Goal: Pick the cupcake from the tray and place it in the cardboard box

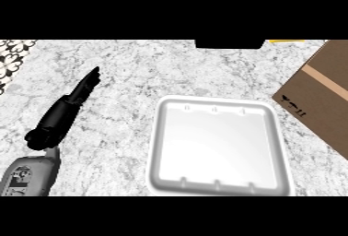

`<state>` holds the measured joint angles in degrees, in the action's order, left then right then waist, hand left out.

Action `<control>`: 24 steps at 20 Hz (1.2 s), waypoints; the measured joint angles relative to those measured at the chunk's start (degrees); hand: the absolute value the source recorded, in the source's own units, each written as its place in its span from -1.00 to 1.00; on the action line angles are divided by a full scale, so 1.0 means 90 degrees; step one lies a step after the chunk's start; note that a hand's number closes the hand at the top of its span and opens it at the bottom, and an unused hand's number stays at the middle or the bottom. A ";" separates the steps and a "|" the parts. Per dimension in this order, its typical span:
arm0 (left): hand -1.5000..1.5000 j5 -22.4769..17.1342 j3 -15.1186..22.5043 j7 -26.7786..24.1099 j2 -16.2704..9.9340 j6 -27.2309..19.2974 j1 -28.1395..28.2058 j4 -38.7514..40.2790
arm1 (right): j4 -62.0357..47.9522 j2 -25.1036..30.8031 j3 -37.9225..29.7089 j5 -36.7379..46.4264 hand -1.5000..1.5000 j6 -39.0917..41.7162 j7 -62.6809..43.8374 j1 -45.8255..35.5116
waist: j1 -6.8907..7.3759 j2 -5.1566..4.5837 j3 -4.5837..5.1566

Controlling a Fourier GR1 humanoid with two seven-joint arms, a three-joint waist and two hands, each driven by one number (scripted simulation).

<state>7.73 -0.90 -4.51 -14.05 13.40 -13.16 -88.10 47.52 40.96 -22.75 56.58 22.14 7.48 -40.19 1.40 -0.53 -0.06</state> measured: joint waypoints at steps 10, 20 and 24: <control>0.00 0.0044 0.0043 0.0089 0.0087 0.0005 0.0081 -0.0181 | -0.1816 0.0665 0.0213 0.0017 -1.00 0.0445 0.1811 -0.0398 | 0.0012 0.0004 -0.0005; 0.00 -0.0013 -0.0073 0.0116 0.0012 0.0059 0.0091 -0.0149 | -0.2855 0.0527 -0.2397 -0.2480 -1.00 0.0631 0.1839 -0.1133 | -0.0079 0.0022 -0.0015; 0.00 -0.0013 -0.0050 0.0099 0.0025 0.0080 0.0121 -0.0223 | -0.3366 0.0917 -0.3166 -0.3125 -1.00 0.0609 0.1431 -0.1152 | -0.0027 -0.0008 -0.0015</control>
<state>7.62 -1.36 -3.61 -13.83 14.12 -12.07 -90.10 17.22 49.21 -51.24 28.46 27.62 20.37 -50.56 1.16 -0.60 -0.20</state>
